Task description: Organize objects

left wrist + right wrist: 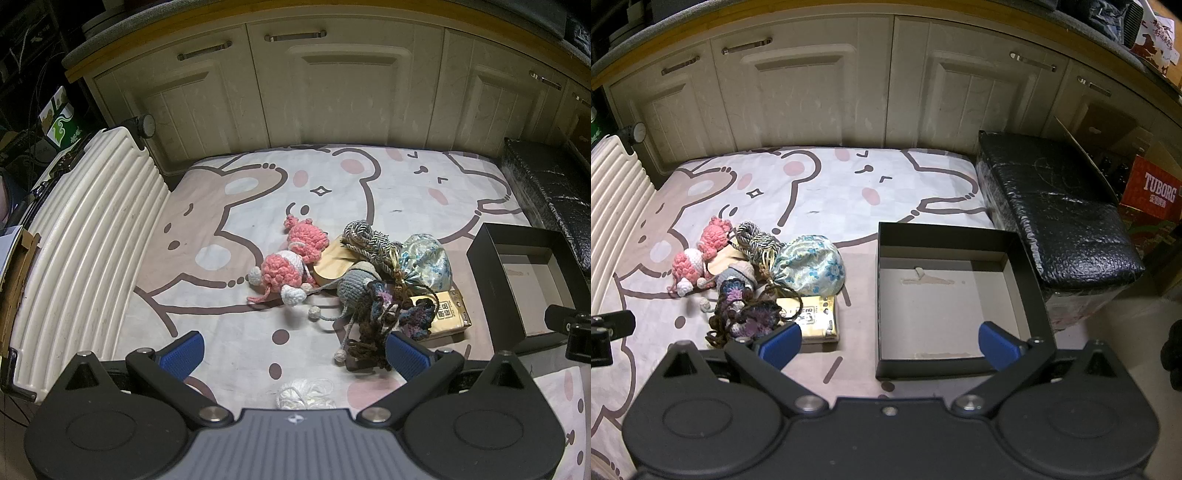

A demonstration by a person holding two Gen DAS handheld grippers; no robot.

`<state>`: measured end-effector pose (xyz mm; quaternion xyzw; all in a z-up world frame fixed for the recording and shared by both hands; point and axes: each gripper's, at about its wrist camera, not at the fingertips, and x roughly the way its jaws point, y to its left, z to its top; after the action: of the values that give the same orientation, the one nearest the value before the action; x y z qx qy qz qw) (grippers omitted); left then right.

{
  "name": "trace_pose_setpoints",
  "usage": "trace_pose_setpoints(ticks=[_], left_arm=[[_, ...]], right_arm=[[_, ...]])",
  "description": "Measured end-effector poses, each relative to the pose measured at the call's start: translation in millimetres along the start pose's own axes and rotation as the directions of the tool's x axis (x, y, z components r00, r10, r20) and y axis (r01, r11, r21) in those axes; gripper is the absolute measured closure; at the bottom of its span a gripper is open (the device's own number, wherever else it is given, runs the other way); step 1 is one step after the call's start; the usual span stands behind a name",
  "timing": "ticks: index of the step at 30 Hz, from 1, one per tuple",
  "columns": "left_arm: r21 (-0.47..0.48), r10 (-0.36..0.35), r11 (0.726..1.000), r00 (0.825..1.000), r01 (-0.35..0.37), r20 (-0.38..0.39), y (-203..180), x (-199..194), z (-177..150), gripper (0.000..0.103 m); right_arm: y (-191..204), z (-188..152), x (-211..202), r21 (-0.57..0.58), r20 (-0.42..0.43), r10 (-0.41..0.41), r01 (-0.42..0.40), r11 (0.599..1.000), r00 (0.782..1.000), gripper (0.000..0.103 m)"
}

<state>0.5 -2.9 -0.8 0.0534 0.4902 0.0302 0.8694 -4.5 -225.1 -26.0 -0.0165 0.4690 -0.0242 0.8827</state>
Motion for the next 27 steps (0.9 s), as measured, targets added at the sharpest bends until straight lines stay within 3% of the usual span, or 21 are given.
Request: trace_pose_setpoints(ticks=[27], left_arm=[[0.000, -0.001, 1.000, 1.000, 0.001, 0.000, 0.2, 0.1, 0.0, 0.000]], right_arm=[[-0.2, -1.4, 1.5, 0.001, -0.005, 0.000, 0.000, 1.000, 1.000, 0.000]])
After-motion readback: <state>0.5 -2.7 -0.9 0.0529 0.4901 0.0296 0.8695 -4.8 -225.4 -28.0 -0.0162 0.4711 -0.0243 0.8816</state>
